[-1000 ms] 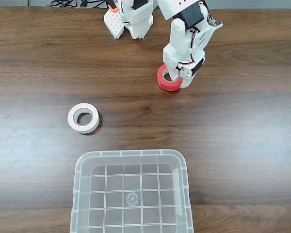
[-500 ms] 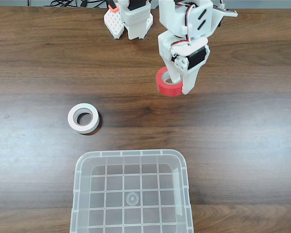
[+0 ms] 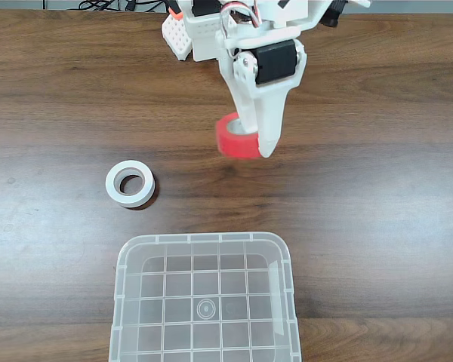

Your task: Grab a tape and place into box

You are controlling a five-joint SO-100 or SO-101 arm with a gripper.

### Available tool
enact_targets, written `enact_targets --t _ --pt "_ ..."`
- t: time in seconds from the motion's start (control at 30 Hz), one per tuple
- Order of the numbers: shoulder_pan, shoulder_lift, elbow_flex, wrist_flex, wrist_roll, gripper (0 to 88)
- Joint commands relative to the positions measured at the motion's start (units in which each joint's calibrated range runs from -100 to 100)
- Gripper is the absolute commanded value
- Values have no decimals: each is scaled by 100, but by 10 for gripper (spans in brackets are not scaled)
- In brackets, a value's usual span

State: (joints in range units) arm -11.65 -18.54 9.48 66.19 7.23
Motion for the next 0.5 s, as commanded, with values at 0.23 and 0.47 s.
enact_targets --t 0.23,0.47 --pt "762 2080 -3335 -857 -11 37" --pt "828 4195 -5420 -788 26 38"
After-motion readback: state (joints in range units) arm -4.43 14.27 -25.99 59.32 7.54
